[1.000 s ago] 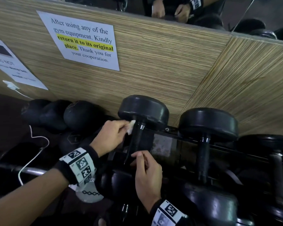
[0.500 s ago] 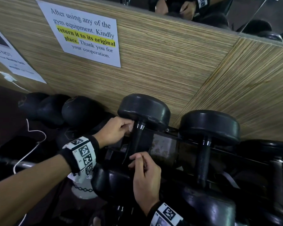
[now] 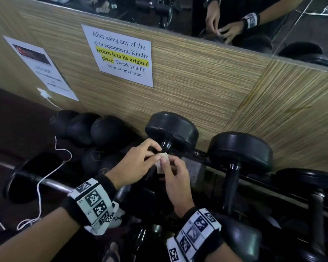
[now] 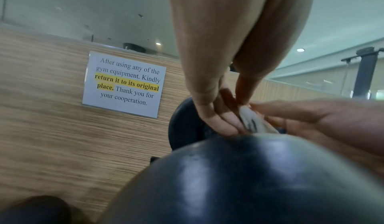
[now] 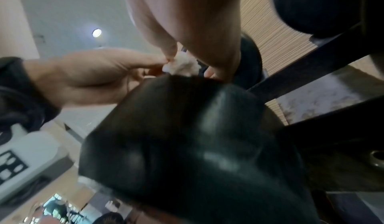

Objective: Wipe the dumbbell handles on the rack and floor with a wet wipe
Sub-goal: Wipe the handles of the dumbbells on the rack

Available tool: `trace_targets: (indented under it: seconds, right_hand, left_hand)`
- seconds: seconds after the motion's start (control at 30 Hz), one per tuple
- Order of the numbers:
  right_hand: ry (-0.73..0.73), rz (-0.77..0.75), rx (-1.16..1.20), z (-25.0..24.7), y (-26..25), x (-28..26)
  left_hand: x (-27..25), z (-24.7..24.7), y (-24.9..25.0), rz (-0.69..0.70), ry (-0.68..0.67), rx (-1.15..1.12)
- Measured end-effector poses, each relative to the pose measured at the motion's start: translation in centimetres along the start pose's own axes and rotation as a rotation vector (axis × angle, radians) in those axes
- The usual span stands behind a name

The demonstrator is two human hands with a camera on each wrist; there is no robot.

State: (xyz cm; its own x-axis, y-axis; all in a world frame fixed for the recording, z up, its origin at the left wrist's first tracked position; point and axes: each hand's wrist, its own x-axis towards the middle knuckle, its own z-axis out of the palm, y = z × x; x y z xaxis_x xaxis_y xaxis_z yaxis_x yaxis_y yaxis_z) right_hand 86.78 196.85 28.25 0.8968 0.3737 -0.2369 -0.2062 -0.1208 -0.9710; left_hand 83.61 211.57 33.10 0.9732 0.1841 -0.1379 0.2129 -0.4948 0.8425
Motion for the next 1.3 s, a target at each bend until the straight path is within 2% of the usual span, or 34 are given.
trace_targets:
  seconds: [0.13,0.2,0.27,0.33,0.4,0.53,0.63,0.77,0.9,1.1,1.3]
  right_hand:
    - [0.161,0.123,0.092,-1.4,0.0,0.9]
    - [0.283,0.203,0.152,-1.5,0.5,1.8]
    - [0.346,0.258,0.075,-0.9,1.4,2.9]
    - [0.323,0.314,-0.027,0.0,2.1,4.1]
    - [0.243,0.331,-0.059,0.7,2.2,5.5]
    - [0.149,0.286,-0.2,0.7,1.1,7.4]
    - [0.145,0.259,-0.223,0.5,1.5,7.0]
    - [0.129,0.221,-0.222,0.7,2.9,4.7]
    - [0.162,0.229,-0.333,0.9,1.8,5.8]
    - [0.077,0.163,-0.329,0.0,1.4,3.0]
    - [0.094,0.268,-0.359,1.1,2.1,5.4]
  left_hand:
    - [-0.7,0.8,-1.0,-0.093,0.112,0.08]
    - [-1.4,1.6,-1.8,-0.133,0.078,0.218]
    - [-2.0,2.3,-2.4,-0.163,0.061,0.349]
    - [-2.5,2.5,-3.2,-0.196,0.123,0.374]
    - [-3.1,2.4,-4.5,-0.227,0.205,0.289]
    - [-4.5,2.3,-6.7,-0.351,0.332,-0.145]
    - [-4.5,2.3,-7.0,-0.363,0.366,-0.281]
    - [-4.3,2.3,-7.1,-0.352,0.346,-0.316]
    - [-4.3,2.2,-7.0,-0.352,0.331,-0.31]
    - [-4.3,2.3,-7.4,-0.346,0.318,-0.303]
    - [-4.3,2.3,-7.5,-0.342,0.32,-0.303]
